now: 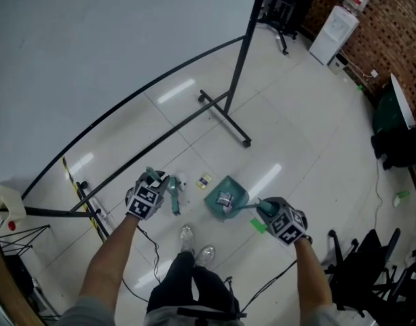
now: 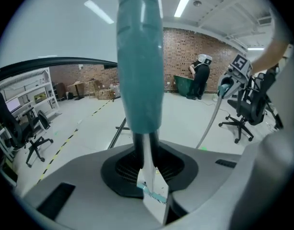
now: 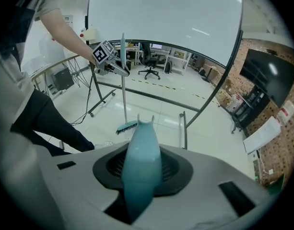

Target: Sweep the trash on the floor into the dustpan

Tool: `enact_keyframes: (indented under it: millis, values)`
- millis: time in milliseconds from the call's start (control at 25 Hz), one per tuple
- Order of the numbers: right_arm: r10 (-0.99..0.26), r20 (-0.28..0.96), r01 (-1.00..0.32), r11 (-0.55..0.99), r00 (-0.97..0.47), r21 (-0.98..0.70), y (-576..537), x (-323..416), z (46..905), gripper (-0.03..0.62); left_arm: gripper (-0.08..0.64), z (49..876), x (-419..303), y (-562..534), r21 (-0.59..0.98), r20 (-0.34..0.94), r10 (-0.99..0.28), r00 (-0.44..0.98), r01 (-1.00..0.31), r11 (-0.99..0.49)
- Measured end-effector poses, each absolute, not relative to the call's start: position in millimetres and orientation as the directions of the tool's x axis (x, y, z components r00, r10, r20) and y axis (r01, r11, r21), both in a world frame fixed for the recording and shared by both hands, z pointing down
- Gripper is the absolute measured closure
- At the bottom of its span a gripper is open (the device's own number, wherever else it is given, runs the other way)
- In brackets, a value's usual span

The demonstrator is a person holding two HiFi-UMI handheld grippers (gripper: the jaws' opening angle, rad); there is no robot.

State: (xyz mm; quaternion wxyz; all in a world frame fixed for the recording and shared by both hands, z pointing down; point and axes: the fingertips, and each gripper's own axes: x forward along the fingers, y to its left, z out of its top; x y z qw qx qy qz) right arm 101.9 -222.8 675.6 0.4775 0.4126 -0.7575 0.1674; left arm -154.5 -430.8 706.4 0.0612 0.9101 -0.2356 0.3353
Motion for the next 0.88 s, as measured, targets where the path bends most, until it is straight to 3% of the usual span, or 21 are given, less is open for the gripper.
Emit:
enact_keyframes:
  millis: [320, 880]
  values:
    - [-0.436, 0.868, -0.769, 0.631, -0.237, 0.107, -266, 119, 673, 0.489, 0.497, 725, -133, -466, 0.009, 0.638, -0.362, 0.680, -0.477, -0.879]
    - [-0.431, 0.857, -0.767, 0.638, -0.283, 0.068, -262, 134, 670, 0.489, 0.494, 731, 6, -435, 0.106, 0.570, -0.272, 0.776, -0.397, -0.912]
